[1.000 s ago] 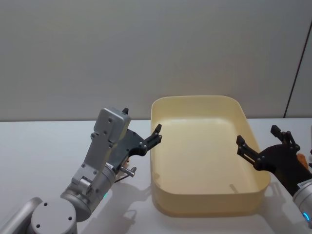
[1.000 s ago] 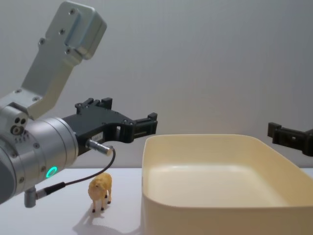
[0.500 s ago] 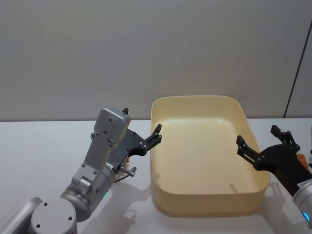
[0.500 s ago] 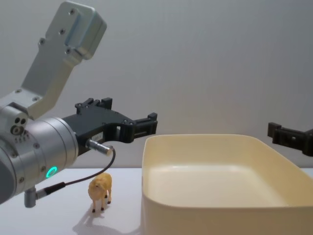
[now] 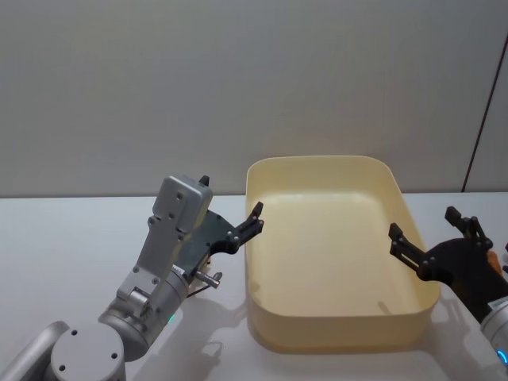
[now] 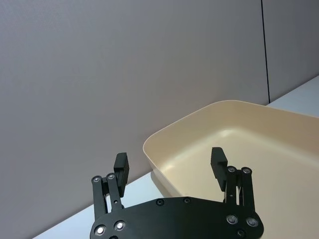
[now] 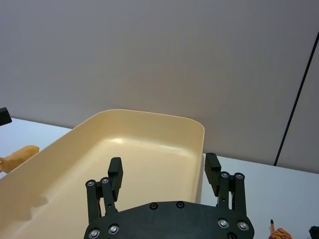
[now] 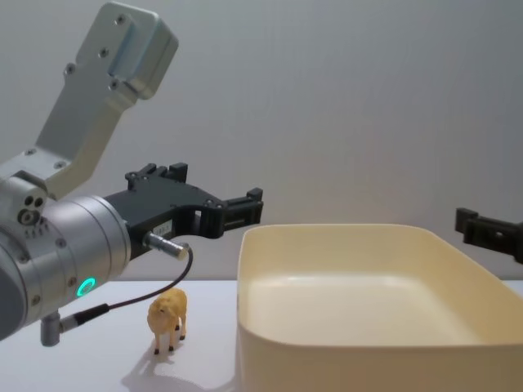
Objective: Pick up the toy alternately with two hands and place it into the central storage box.
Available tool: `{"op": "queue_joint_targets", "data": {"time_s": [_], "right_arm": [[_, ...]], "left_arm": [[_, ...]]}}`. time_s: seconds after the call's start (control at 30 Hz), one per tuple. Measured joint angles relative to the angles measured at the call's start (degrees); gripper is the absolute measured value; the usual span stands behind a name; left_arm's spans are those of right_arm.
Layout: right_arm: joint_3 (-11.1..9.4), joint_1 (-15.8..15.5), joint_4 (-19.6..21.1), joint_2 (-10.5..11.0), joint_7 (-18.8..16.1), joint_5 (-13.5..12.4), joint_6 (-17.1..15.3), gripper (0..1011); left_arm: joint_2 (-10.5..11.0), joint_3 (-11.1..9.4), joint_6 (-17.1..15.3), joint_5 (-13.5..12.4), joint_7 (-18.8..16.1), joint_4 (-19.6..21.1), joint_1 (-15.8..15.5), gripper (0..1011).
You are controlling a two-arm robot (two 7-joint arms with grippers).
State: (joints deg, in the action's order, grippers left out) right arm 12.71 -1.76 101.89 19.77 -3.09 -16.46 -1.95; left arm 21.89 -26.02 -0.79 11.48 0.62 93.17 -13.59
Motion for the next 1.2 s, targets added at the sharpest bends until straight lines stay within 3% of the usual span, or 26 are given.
{"op": "queue_joint_targets", "data": {"time_s": [0.43, 0.83, 1.2], "right_arm": [[-1.7, -3.9, 3.6, 2.4, 4.7, -0.8, -0.5, 1001], [-5.7, -9.7, 7.0, 6.5, 11.0, -3.6, -1.5, 1001], [-7.4, -11.7, 6.1, 8.0, 12.1, -4.5, -3.8, 1001]], "left_arm": [[0.0, 0.0, 0.0, 0.0, 0.0, 0.0, 0.0, 1002], [0.0, 0.0, 0.0, 0.0, 0.0, 0.0, 0.0, 1002], [0.0, 0.0, 0.0, 0.0, 0.0, 0.0, 0.0, 1001]]}}
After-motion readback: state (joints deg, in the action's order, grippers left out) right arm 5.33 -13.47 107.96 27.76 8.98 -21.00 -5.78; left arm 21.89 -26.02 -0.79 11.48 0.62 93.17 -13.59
